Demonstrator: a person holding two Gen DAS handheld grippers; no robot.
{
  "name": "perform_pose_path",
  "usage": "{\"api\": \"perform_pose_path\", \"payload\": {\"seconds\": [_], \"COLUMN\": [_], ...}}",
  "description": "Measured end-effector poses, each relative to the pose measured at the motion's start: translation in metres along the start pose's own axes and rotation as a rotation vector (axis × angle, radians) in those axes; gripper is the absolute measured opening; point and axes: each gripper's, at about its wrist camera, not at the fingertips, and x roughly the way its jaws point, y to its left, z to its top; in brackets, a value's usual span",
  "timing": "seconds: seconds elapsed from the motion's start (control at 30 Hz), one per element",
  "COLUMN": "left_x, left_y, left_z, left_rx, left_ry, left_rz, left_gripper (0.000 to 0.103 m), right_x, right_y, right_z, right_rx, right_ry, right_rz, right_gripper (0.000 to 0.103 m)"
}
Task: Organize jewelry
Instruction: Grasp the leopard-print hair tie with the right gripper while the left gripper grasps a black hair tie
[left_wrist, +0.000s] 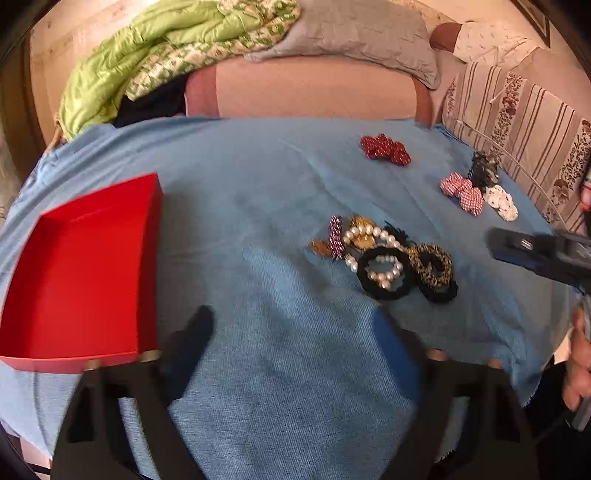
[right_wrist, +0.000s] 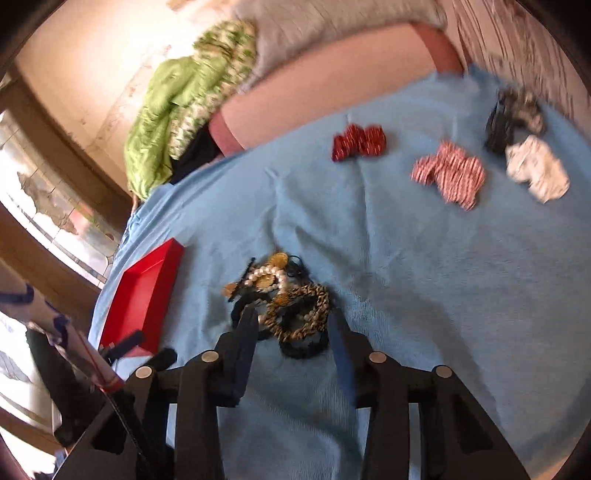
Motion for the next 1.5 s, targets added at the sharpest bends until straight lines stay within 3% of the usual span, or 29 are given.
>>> {"api": "perform_pose_path", "payload": {"seconds": [0.23, 0.33, 0.4, 0.47, 0.53, 0.6, 0.77, 0.9, 0.97, 1.03, 1.13, 1.5], "left_x": [0.005, 0.007, 0.008, 0.011, 0.018, 0.025, 0.043, 0.06, 0.069, 0.077, 0.077, 0.022], "left_y": [0.004, 0.003, 0.001, 0.0, 0.0, 0.0, -0.012, -0.023, -0.028, -0.033, -0.038, -0.023], "left_z": [-0.003, -0.002, -0.001, 0.003, 0.009, 0.015, 0.025, 0.032, 0.032, 0.032, 0.029, 0.042], "left_rx": [-0.002, -0.001, -0.005, -0.007, -0.029, -0.052, -0.06, -0.051, -0.042, -0.03, -0.008, 0.025], "left_ry": [0.014, 0.014, 0.017, 0.024, 0.039, 0.054, 0.089, 0.115, 0.134, 0.15, 0.123, -0.073], "left_rz": [-0.017, -0.032, -0.055, -0.078, -0.113, -0.14, -0.224, -0.225, -0.222, -0.226, -0.234, -0.221], "left_gripper": [0.073, 0.073, 0.073, 0.068, 0.052, 0.046, 0.042, 0.039, 0.033, 0.016, 0.008, 0.007], "right_x": [0.046, 0.059, 0.063, 0.057, 0.046, 0.033, 0.01, 0.005, 0.005, 0.007, 0.006, -0.003], "right_y": [-0.01, -0.007, -0.002, 0.003, 0.007, 0.009, 0.004, 0.001, 0.003, 0.007, 0.009, 0.014], "right_z": [0.011, 0.01, 0.008, 0.007, 0.007, 0.009, 0.015, 0.018, 0.018, 0.017, 0.017, 0.018], "right_rx": [0.038, 0.007, -0.027, -0.06, -0.096, -0.093, -0.061, -0.048, -0.052, -0.062, -0.073, -0.076], "right_ry": [0.094, 0.12, 0.12, 0.087, 0.029, -0.027, -0.14, -0.165, -0.162, -0.161, -0.164, -0.207], "right_rz": [-0.049, -0.075, -0.099, -0.1, -0.101, -0.068, 0.018, 0.038, 0.041, 0.043, 0.041, 0.071], "right_gripper": [0.033, 0.022, 0.009, 0.008, 0.008, 0.007, 0.008, 0.008, 0.008, 0.008, 0.008, 0.008]}}
